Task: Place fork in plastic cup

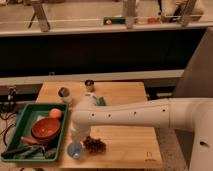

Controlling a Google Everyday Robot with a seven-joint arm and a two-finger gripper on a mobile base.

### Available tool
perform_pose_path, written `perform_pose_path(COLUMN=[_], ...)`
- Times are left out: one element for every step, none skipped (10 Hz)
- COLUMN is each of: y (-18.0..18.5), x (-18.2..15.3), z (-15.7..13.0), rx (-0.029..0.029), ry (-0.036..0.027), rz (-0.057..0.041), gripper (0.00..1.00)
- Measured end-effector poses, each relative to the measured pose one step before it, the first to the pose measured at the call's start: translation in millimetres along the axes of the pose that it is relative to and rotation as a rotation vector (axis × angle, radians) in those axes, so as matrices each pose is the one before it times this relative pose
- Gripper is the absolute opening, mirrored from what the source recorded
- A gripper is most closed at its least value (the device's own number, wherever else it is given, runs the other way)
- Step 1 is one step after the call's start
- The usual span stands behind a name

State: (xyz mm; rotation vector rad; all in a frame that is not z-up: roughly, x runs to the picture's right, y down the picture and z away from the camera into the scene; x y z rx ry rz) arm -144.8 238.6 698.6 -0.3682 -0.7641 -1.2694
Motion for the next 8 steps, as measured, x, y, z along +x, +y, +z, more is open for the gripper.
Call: perform_pose_path(y=[-0.19,0.33,1.01,-1.72,-2.89,-1.14,0.4,-0.11], x=[-0.17,0.27,0.42,-0.1,-0.59,0.82,0.27,-0.45], z=[1.2,0.89,-1.18,-6.54,-7.02,-4.6,-0.11,0.94], rx=[0.00139,-0.00087,-0.00698,-0.00688,-0.00414,-0.00406,-0.00375,-0.00264], ry=[0.00242,0.00292,-0.0026,-0.00148,-0.00096,0.00223,0.00083,-0.00155], rz=[0.0027,0.00467,0.00387,-0.00007,-0.00298,0.00209,0.00048,0.00127], gripper=[0.71,0.78,0.8,0.8,0.8,0.8,0.8,0.8])
